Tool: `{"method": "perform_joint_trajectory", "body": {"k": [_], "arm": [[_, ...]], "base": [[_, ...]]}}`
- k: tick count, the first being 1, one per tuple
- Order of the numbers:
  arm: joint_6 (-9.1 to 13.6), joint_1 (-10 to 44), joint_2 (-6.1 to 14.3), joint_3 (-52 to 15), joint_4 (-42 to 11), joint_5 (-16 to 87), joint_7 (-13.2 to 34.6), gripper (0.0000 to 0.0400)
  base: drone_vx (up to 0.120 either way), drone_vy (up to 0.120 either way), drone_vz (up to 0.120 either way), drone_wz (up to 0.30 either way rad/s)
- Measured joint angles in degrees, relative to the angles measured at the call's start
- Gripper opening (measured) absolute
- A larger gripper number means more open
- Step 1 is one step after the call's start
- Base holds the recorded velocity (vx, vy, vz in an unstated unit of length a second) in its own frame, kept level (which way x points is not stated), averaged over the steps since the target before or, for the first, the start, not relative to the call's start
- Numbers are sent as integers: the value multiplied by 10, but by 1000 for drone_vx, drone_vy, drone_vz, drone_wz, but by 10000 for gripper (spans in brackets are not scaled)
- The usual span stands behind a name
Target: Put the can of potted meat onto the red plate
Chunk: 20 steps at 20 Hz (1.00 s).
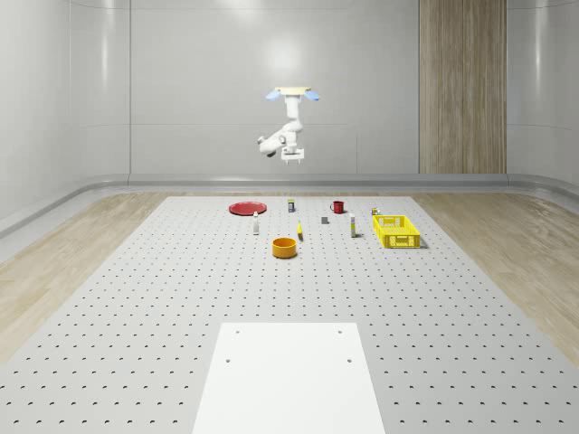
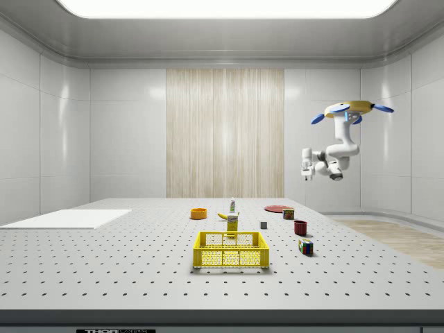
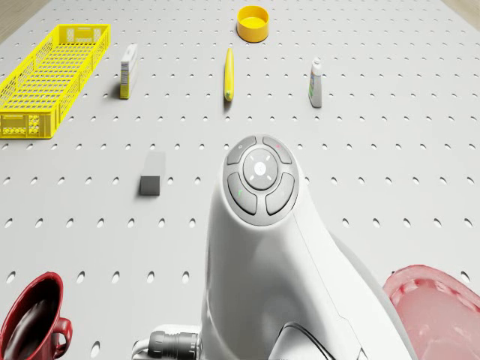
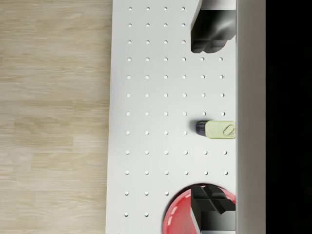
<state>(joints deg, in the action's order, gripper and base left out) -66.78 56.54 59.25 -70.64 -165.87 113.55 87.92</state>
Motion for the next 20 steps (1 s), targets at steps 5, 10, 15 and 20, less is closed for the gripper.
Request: {"method": "perform_joint_trajectory", "body": {"k": [5,10,15,20], "arm": [[-3,22,19,-12,-1,0,16,400],[-13,34,35,-20,0,-6,25,400],[-25,42,51,-27,1,-13,32,400],[-38,48,66,-32,2,-21,38,400]], "base": [[120,0,-120,0],[120,0,-120,0],[120,0,-120,0],[96,-72,-120,0]]}}
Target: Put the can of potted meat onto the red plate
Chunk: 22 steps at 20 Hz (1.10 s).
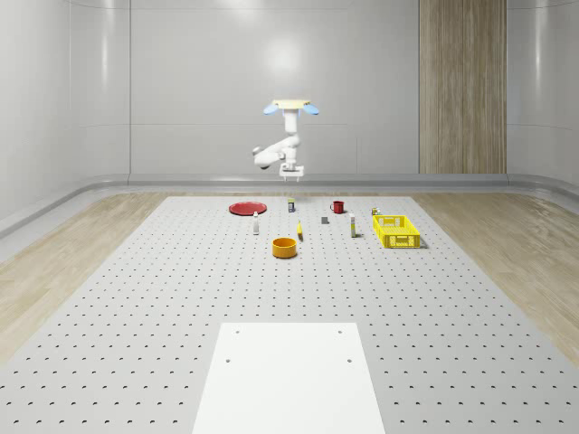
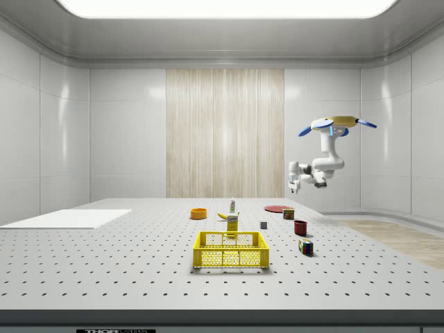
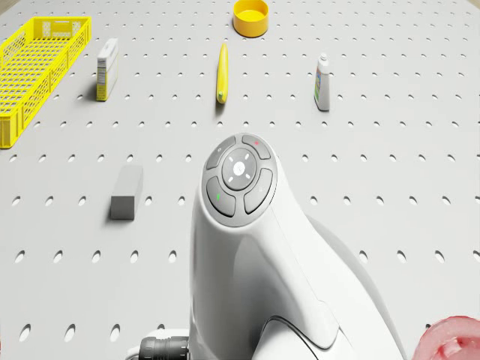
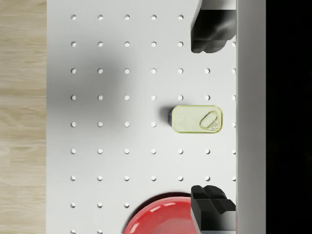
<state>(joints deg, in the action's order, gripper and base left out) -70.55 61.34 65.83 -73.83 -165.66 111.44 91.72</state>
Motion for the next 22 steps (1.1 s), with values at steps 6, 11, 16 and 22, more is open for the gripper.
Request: {"method": "perform_joint_trajectory", "body": {"k": [6,11,16,22], "arm": [[-15,6,17,-6,1,-9,6,400],[-28,11,31,-10,2,-16,10,400],[-40,15,44,-13,3,-23,14,400],[-54,19,59,-17,4,-30,18,400]], "base": [[67,0,-40,0],[16,0,-96,0],[0,0,-120,0],[53,0,-120,0]]}}
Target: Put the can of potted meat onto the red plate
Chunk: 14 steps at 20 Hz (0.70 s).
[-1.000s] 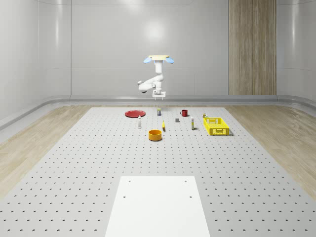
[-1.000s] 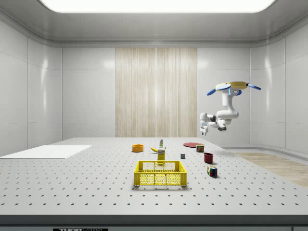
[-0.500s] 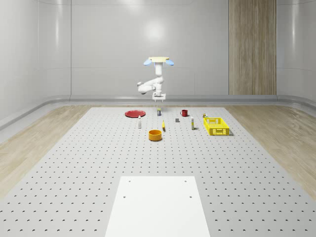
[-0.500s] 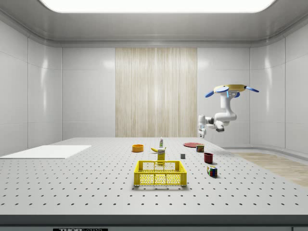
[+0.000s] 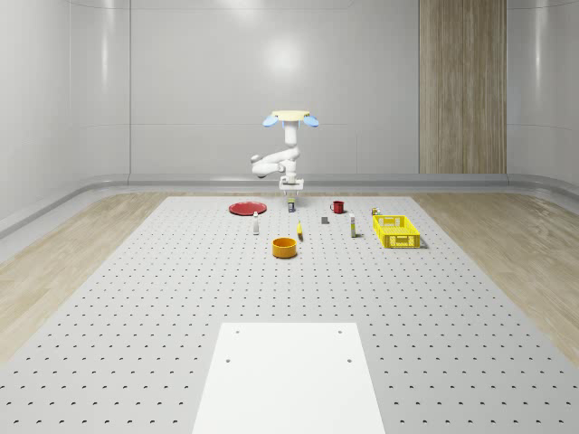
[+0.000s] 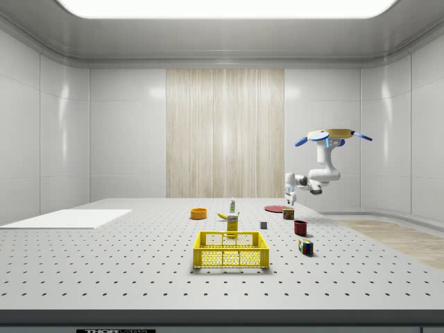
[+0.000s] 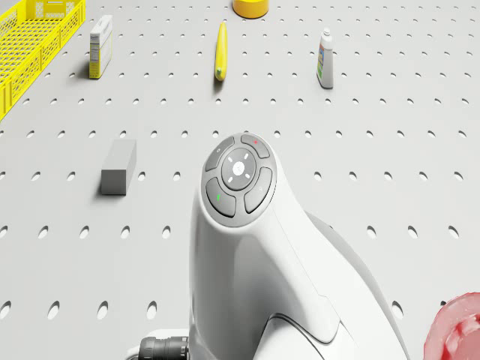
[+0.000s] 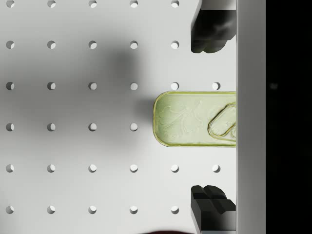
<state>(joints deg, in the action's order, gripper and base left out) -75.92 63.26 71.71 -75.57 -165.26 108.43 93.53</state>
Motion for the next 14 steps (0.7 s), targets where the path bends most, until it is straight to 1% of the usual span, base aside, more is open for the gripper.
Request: {"method": "perform_joint_trajectory", "body": {"k": [1,2,14], "arm": [[-2,1,2,-1,0,-1,1,400],[-5,1,5,-1,0,-2,1,400],[-63,3,42,65,16,53,-3,400]], "base": [[120,0,-120,0],[40,0,-80,0],[0,0,0,0]]}}
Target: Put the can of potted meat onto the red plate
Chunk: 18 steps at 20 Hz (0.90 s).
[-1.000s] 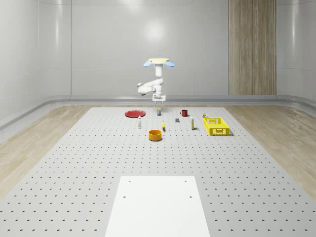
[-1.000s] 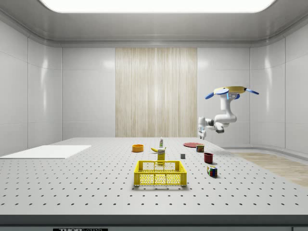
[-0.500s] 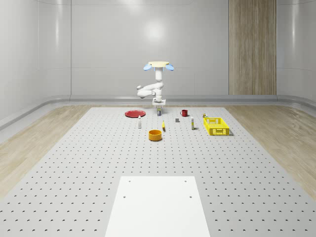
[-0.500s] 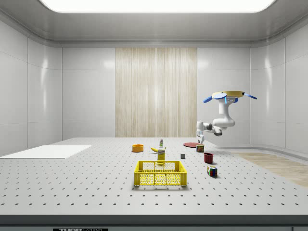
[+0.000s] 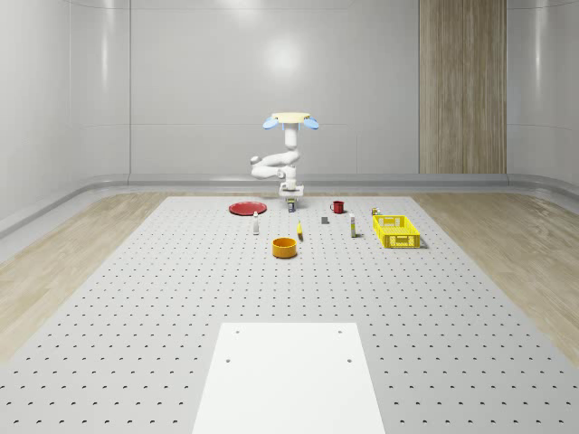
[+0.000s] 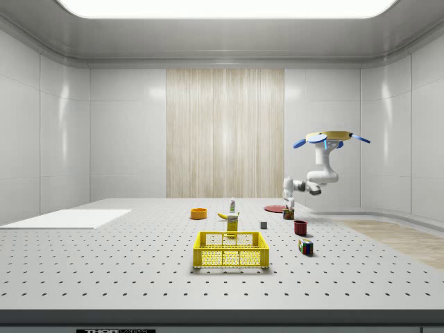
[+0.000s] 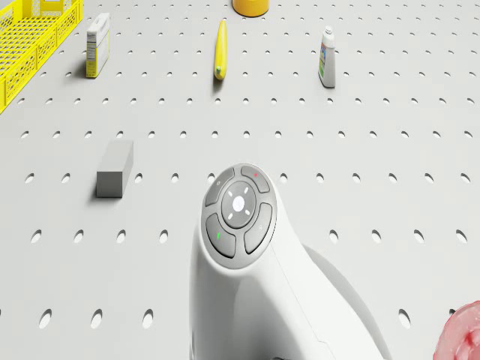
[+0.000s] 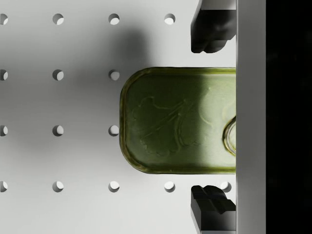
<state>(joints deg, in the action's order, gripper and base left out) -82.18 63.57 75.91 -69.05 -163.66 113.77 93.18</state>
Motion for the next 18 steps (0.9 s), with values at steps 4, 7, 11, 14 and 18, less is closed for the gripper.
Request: {"method": "perform_joint_trajectory", "body": {"k": [4,7,11,14,18], "arm": [[-10,12,3,8,13,8,1,400],[-17,18,6,13,19,12,2,400],[-23,22,10,15,24,14,3,327],[-27,25,13,16,25,14,4,288],[-30,27,16,16,26,14,9,285]], "base": [[0,0,0,0],[0,0,0,0],[0,0,0,0],[0,0,0,0],[0,0,0,0]]}}
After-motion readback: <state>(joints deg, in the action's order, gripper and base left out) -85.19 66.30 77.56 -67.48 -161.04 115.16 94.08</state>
